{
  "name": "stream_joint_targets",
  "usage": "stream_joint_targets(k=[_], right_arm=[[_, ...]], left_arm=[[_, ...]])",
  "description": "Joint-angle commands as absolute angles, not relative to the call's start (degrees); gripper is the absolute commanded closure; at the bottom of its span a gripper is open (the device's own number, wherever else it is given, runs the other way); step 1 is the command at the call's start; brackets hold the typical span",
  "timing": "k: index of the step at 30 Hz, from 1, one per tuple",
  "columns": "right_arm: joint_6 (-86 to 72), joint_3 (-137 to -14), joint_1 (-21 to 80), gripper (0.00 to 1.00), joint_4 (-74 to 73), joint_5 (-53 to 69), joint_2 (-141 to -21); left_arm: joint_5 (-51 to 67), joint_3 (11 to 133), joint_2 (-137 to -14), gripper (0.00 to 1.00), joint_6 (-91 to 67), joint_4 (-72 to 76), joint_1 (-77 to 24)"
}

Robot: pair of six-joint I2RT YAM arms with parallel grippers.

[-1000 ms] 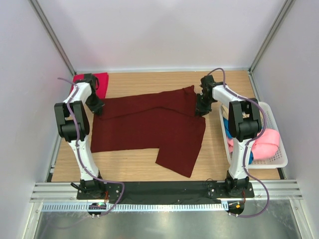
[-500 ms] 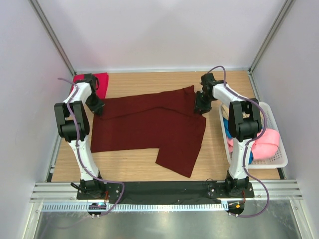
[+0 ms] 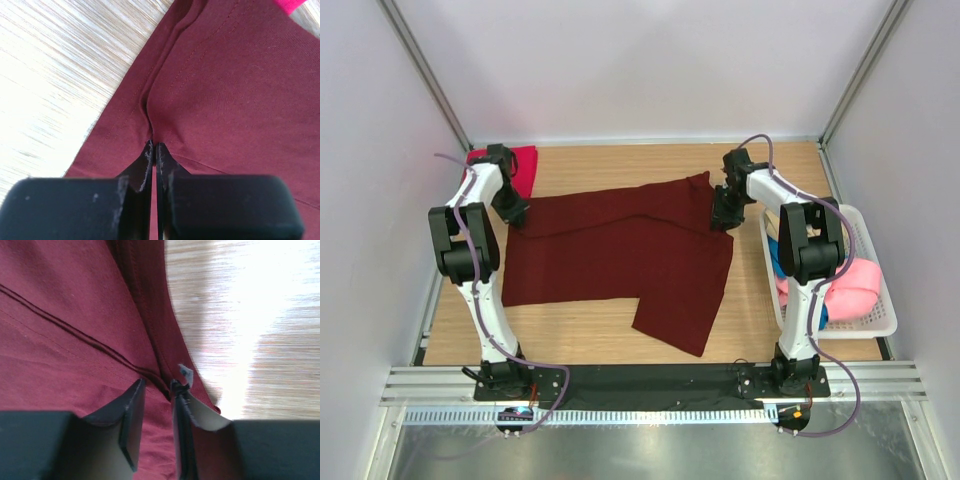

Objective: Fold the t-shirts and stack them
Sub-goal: Flatten the tshirt out

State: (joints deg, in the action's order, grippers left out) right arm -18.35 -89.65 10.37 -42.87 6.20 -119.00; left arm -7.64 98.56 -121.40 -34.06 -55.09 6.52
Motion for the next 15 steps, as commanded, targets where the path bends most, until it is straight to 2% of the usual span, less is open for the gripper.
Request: stream_joint_targets(k=[1,2,7,9,11,15], right_arm=[[-18.46,-88.95,10.2,0.62,-42.62,6.42,-116.46],[-18.37,-88.51,10.2,0.6,-42.63,6.24,-116.46],[-18.72,-87.01,10.28,0.61,-42.01,6.33,-115.23],[-18.72,-87.01,10.2,0.67,-41.92,6.42,-114.96],[-18.81,-87.19,10.2,0.8,-41.84,6.42,-114.7],[-19.07,-88.24,10.2,0.89,-41.75,5.54,-113.82]], left_arm=[[-6.95,100.72,-122.08,1.0,-33.92,-55.72,6.94],[-6.94,100.81,-122.17,1.0,-33.93,-55.81,6.94],[-6.86,100.72,-122.17,1.0,-33.92,-55.72,7.03],[-6.86,100.64,-122.17,1.0,-33.93,-55.81,7.03],[-6.85,100.46,-121.99,1.0,-33.84,-55.81,7.12],[-7.03,100.46,-121.55,1.0,-33.84,-55.81,7.12]])
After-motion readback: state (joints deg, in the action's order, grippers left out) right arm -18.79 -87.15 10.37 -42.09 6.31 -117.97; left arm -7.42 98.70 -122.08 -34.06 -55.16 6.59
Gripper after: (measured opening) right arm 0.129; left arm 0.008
